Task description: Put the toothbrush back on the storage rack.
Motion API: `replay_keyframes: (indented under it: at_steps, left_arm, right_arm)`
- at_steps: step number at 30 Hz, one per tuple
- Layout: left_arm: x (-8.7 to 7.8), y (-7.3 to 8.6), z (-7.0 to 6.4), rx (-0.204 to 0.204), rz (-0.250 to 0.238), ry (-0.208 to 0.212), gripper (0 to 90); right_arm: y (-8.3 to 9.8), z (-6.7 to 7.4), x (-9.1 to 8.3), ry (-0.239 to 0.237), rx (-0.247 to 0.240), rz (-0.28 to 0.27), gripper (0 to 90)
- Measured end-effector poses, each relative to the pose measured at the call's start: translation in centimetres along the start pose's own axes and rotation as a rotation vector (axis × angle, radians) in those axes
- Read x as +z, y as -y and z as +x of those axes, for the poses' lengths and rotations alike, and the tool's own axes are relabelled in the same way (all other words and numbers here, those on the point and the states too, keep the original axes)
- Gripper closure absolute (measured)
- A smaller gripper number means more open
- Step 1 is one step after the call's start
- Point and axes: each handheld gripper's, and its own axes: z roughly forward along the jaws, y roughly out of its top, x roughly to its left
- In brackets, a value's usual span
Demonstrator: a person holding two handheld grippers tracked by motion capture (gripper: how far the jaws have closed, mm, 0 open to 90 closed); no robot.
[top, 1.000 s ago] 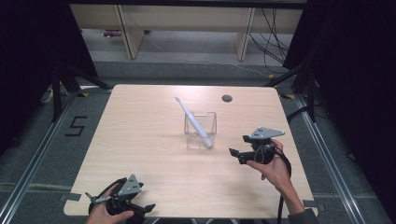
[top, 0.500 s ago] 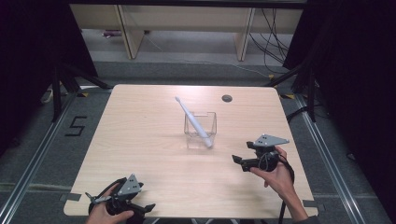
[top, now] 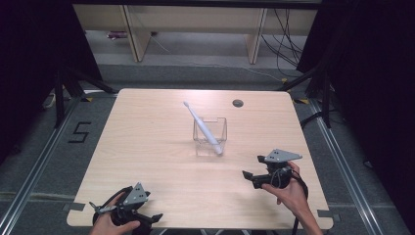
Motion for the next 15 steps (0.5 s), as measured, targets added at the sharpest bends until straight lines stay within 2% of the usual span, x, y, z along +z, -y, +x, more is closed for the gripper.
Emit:
replay_keyframes:
  at_steps: [1, 2, 3, 4, 5, 7, 8, 10, 11, 14, 15]
  left_arm:
    - [0.0, 0.0, 0.0, 0.000, 0.000, 0.000, 14.8]
    - [0.0, 0.0, 0.0, 0.000, 0.000, 0.000, 14.8]
    - [0.0, 0.0, 0.0, 0.000, 0.000, 0.000, 14.8]
    - [0.0, 0.0, 0.0, 0.000, 0.000, 0.000, 14.8]
    - [0.0, 0.0, 0.0, 0.000, 0.000, 0.000, 14.8]
    - [0.0, 0.0, 0.0, 0.001, 0.001, -0.001, 14.8]
    - [0.0, 0.0, 0.0, 0.002, 0.002, -0.001, 14.8]
    - [0.0, 0.0, 0.0, 0.002, 0.002, -0.001, 14.8]
    - [0.0, 0.0, 0.0, 0.002, 0.002, -0.001, 14.8]
    - [0.0, 0.0, 0.1, 0.003, 0.002, -0.001, 14.8]
    - [0.0, 0.0, 0.1, 0.002, 0.002, -0.001, 14.8]
  right_arm:
    - [0.2, 0.1, 0.0, -0.014, 0.010, 0.008, 17.1]
    - [0.3, 0.3, 0.0, -0.008, 0.022, 0.011, 17.0]
    - [0.4, 0.2, -0.1, 0.002, -0.007, 0.014, 17.2]
    - [0.6, 0.4, 0.0, -0.002, 0.008, 0.009, 17.3]
    - [0.7, 0.2, -0.1, 0.005, -0.014, 0.006, 17.3]
    - [1.0, 0.7, -0.2, -0.004, 0.037, 0.033, 17.3]
    - [1.1, 0.4, -0.1, 0.002, -0.015, 0.020, 17.3]
    - [1.4, 0.7, -0.2, -0.005, 0.017, 0.034, 17.4]
    - [1.5, 0.7, -0.2, -0.001, 0.017, 0.033, 17.4]
    - [1.7, 0.5, -0.3, 0.001, -0.017, 0.030, 17.5]
    - [1.8, 0.7, -0.4, -0.003, 0.012, 0.037, 17.5]
